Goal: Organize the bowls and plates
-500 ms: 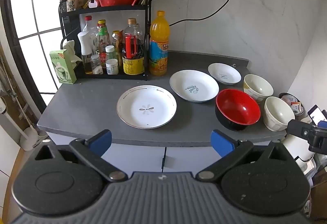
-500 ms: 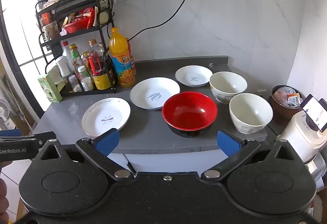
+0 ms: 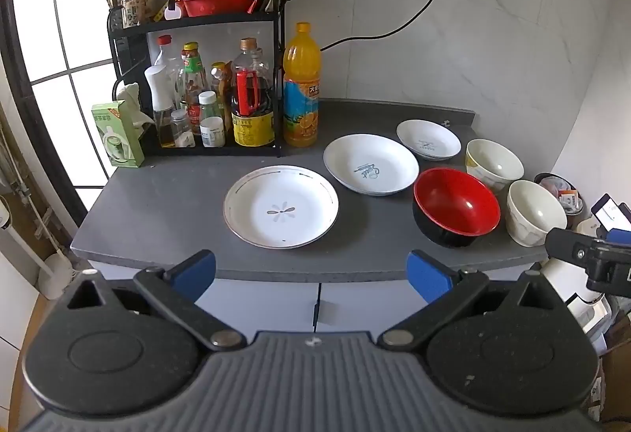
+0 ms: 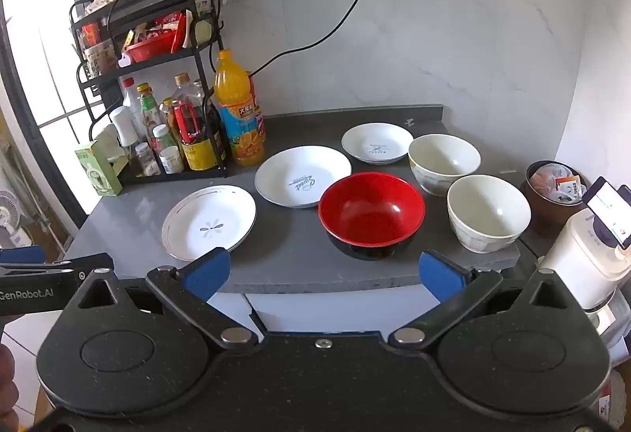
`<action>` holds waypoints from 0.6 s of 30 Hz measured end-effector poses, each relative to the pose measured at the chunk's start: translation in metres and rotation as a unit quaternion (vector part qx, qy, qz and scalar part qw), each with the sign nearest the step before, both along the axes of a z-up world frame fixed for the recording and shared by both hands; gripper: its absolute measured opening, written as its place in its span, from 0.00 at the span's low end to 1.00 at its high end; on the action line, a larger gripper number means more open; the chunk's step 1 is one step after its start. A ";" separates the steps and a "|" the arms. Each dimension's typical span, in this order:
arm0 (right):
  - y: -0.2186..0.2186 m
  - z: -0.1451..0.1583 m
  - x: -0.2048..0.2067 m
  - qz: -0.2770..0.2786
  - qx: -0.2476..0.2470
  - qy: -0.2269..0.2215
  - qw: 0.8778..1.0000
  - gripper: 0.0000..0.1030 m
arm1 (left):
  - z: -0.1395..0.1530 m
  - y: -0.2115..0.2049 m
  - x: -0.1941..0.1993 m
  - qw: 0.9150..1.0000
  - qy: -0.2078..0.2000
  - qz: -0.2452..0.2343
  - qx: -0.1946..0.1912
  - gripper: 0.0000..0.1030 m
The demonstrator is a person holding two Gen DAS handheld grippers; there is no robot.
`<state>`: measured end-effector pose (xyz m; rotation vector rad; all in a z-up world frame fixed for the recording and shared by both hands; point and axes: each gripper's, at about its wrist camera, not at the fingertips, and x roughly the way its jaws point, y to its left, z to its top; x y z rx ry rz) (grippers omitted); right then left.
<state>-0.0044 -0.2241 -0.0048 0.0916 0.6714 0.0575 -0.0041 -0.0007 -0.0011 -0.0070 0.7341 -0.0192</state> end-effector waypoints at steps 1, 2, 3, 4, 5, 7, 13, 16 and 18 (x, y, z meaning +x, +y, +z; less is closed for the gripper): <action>0.000 -0.001 0.000 0.002 0.001 0.001 1.000 1.00 | -0.001 0.000 0.000 1.000 0.000 0.000 0.001 0.99; 0.000 -0.001 0.001 0.003 0.001 0.001 1.000 1.00 | -0.001 -0.001 0.000 1.000 0.001 -0.001 0.001 0.99; 0.001 -0.001 -0.001 0.003 0.001 -0.001 1.000 1.00 | -0.001 -0.001 0.000 1.000 0.000 -0.001 0.001 0.99; 0.001 -0.002 -0.001 0.003 -0.001 -0.002 1.000 1.00 | -0.002 -0.001 -0.001 1.000 -0.001 -0.002 0.001 0.99; 0.002 -0.002 -0.001 0.003 -0.002 -0.003 1.000 1.00 | -0.003 -0.001 -0.001 1.000 -0.003 -0.003 0.001 0.99; 0.001 -0.001 -0.001 0.002 -0.002 -0.004 1.000 1.00 | -0.005 -0.001 -0.002 1.000 -0.003 -0.002 0.000 0.99; 0.000 -0.002 0.002 0.001 -0.002 -0.003 1.000 1.00 | -0.005 0.000 -0.001 1.000 -0.002 -0.001 -0.002 0.99; 0.000 -0.004 0.002 -0.001 -0.003 -0.001 1.000 1.00 | -0.006 -0.001 0.000 1.000 0.001 -0.003 0.000 0.99; -0.001 -0.004 0.002 -0.002 -0.004 0.000 1.000 1.00 | -0.006 -0.002 0.001 1.000 0.004 -0.003 -0.001 0.99</action>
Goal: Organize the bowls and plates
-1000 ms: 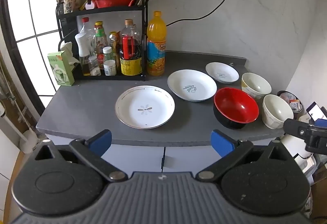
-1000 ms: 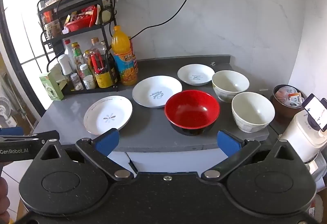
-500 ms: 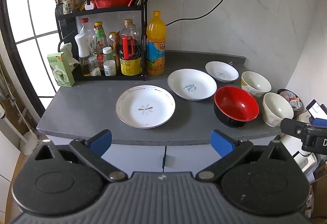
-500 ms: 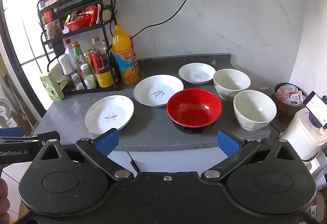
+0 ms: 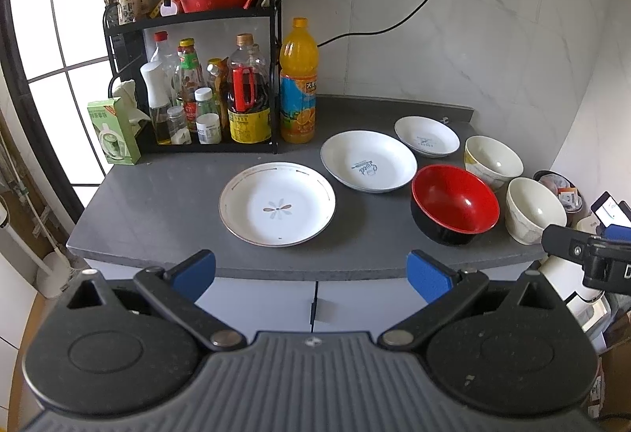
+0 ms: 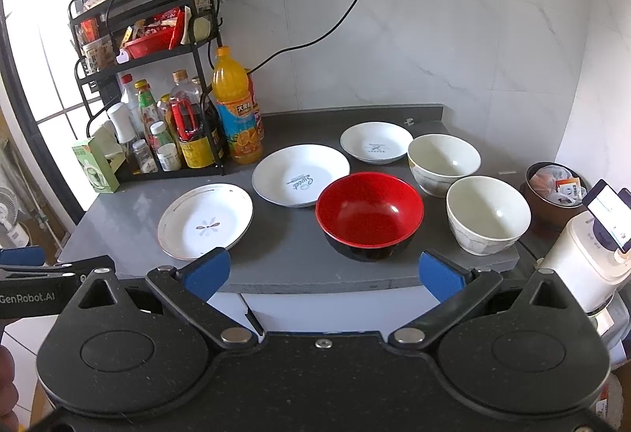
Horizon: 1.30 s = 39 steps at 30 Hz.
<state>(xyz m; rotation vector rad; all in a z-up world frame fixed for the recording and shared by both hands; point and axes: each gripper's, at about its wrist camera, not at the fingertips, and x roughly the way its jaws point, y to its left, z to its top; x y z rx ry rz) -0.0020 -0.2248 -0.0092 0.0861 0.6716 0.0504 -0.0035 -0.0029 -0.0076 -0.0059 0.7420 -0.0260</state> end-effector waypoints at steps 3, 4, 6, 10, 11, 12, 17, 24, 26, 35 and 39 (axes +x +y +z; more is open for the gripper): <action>-0.002 0.001 0.002 -0.001 0.000 0.001 1.000 1.00 | 0.000 -0.002 0.000 1.000 0.001 0.001 0.000 0.99; -0.002 0.000 0.002 -0.001 -0.001 0.001 1.000 1.00 | -0.001 -0.003 0.000 1.000 0.001 0.001 -0.002 0.99; -0.003 0.000 0.002 0.001 -0.003 0.000 1.000 1.00 | -0.001 -0.005 0.001 1.000 0.002 0.002 -0.003 0.99; -0.003 -0.001 0.002 0.005 -0.006 -0.001 1.000 1.00 | -0.001 -0.010 0.004 1.000 0.003 0.002 -0.001 0.99; -0.004 -0.001 0.002 0.005 -0.006 -0.001 1.000 1.00 | 0.000 -0.011 0.005 1.000 0.002 0.003 0.002 0.99; -0.005 -0.001 0.002 0.006 -0.006 -0.001 1.000 1.00 | 0.000 -0.013 0.005 1.000 0.001 0.004 0.005 0.99; -0.007 -0.001 0.003 0.007 -0.008 -0.003 1.000 1.00 | 0.000 -0.017 0.007 1.000 0.003 0.005 0.001 0.99; -0.012 0.000 0.005 0.010 -0.010 -0.006 1.000 1.00 | 0.000 -0.017 0.008 1.000 0.002 0.005 0.000 0.99; -0.012 0.000 0.004 0.011 -0.010 -0.006 1.000 1.00 | 0.000 -0.018 0.008 1.000 0.002 0.005 0.003 0.99; -0.015 -0.001 0.005 0.011 -0.009 -0.004 1.000 1.00 | -0.001 -0.025 0.010 1.000 0.006 0.008 0.004 0.99; -0.015 -0.001 0.005 0.013 -0.013 -0.006 1.000 1.00 | -0.002 -0.021 0.007 1.000 0.007 0.011 0.001 0.99</action>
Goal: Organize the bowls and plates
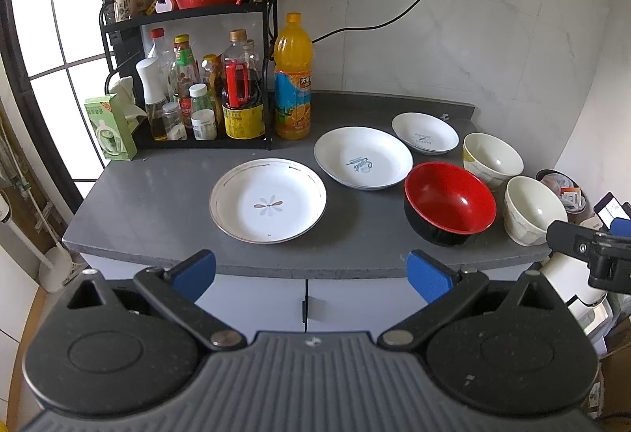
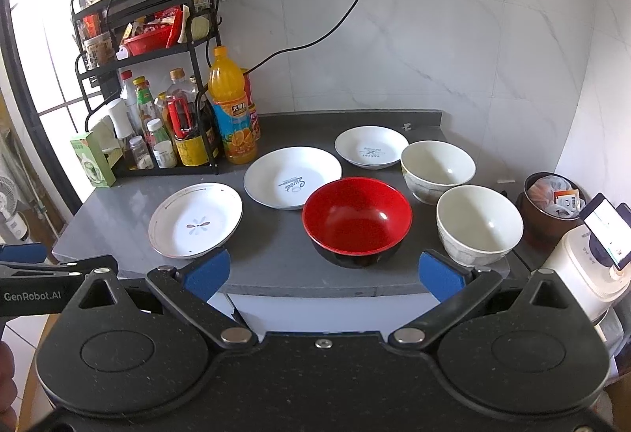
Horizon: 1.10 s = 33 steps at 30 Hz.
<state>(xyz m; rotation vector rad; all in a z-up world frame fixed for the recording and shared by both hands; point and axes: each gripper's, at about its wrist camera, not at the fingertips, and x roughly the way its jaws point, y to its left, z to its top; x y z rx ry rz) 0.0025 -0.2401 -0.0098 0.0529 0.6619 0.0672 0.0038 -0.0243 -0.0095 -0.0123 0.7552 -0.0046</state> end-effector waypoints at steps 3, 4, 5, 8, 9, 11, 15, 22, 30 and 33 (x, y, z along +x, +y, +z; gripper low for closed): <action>0.000 0.000 0.000 0.000 -0.001 0.001 1.000 1.00 | 0.000 0.000 0.000 1.000 0.001 0.002 -0.001 0.99; 0.001 0.000 0.000 0.000 0.000 0.000 1.000 1.00 | 0.000 0.001 0.000 1.000 0.001 0.002 -0.002 0.99; 0.001 0.001 -0.001 0.000 -0.001 -0.001 1.000 1.00 | 0.001 0.001 0.000 1.000 0.000 0.002 -0.002 0.99; 0.002 0.001 0.000 0.000 -0.001 -0.002 1.000 1.00 | 0.001 0.002 0.000 1.000 -0.001 0.003 -0.001 0.99; 0.002 0.001 0.000 0.000 -0.002 -0.002 1.000 1.00 | 0.002 0.002 -0.001 1.000 -0.002 0.003 -0.001 0.99; 0.002 0.000 0.000 0.001 -0.003 -0.001 1.000 1.00 | 0.002 0.002 -0.001 1.000 -0.001 0.004 -0.001 0.99; 0.002 0.000 -0.001 0.000 -0.002 0.001 1.000 1.00 | 0.002 0.003 -0.001 1.000 0.000 0.004 0.000 0.99; 0.003 -0.001 -0.001 -0.002 -0.002 0.007 1.000 1.00 | 0.002 0.004 -0.002 1.000 0.005 0.004 0.002 0.99; -0.007 -0.003 -0.003 -0.022 0.005 0.013 1.000 1.00 | 0.004 0.003 0.003 1.000 0.005 -0.001 0.004 0.99; -0.013 -0.006 -0.003 -0.032 0.010 0.020 0.999 1.00 | 0.006 -0.002 0.008 1.000 0.005 -0.008 0.009 0.99</action>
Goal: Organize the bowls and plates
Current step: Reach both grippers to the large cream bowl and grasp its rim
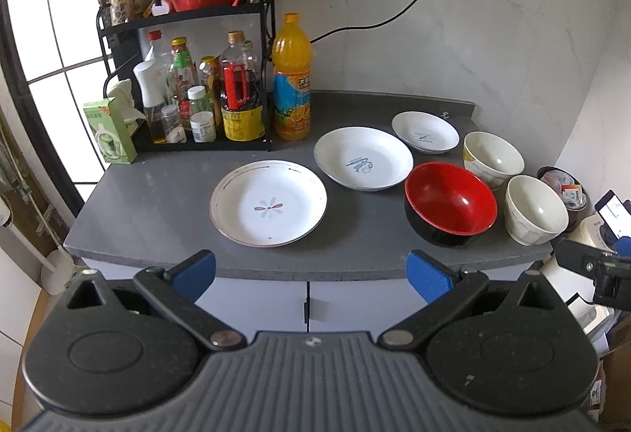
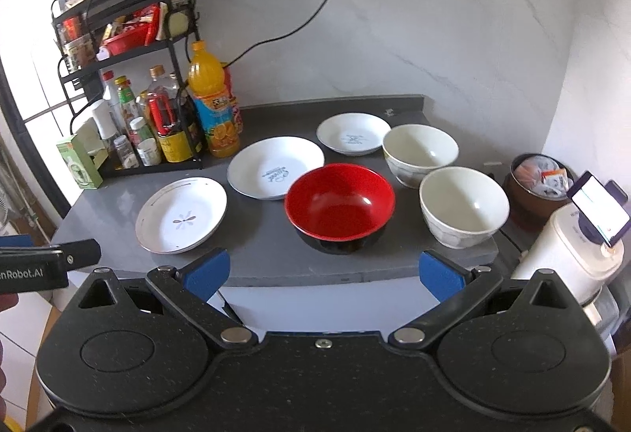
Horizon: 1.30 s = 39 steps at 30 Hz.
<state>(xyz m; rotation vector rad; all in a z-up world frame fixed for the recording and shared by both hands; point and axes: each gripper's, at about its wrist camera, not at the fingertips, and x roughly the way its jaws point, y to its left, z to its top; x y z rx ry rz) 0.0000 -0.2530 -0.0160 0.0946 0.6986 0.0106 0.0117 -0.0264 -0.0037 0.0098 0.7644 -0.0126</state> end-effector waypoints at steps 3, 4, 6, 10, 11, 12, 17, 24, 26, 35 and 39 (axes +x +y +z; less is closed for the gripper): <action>-0.005 -0.002 0.000 -0.008 -0.001 0.003 1.000 1.00 | 0.002 -0.007 0.007 1.000 0.005 -0.011 0.004 0.99; -0.008 -0.003 0.001 -0.013 -0.002 0.005 1.000 1.00 | 0.002 -0.010 0.009 1.000 0.006 -0.014 0.004 0.99; -0.011 -0.004 0.004 -0.018 0.002 0.006 1.000 1.00 | 0.003 -0.014 0.014 1.000 0.006 -0.023 0.005 0.99; -0.019 -0.006 0.014 -0.035 0.008 0.007 0.999 1.00 | 0.004 -0.022 0.028 0.999 0.008 -0.039 0.004 0.99; -0.022 -0.006 0.018 -0.041 0.010 0.009 0.999 1.00 | 0.004 -0.023 0.033 0.999 0.008 -0.043 0.002 0.99; -0.024 -0.007 0.021 -0.046 0.011 0.009 0.999 1.00 | 0.003 -0.026 0.039 0.999 0.008 -0.048 0.001 0.99; -0.041 -0.013 0.037 -0.084 0.012 0.013 0.996 1.00 | -0.004 -0.043 0.073 0.996 0.018 -0.084 -0.001 0.99; -0.070 -0.035 0.067 -0.147 0.015 0.027 0.989 1.00 | -0.021 -0.077 0.132 0.989 0.031 -0.142 -0.006 0.96; -0.076 -0.040 0.077 -0.159 0.020 0.033 0.987 1.00 | -0.024 -0.088 0.148 0.986 0.038 -0.162 -0.002 0.96; -0.109 -0.072 0.113 -0.220 0.082 0.064 0.970 0.81 | -0.049 -0.138 0.219 0.969 0.086 -0.233 0.001 0.75; -0.125 -0.087 0.124 -0.242 0.112 0.078 0.961 0.74 | -0.061 -0.165 0.247 0.959 0.109 -0.261 0.000 0.66</action>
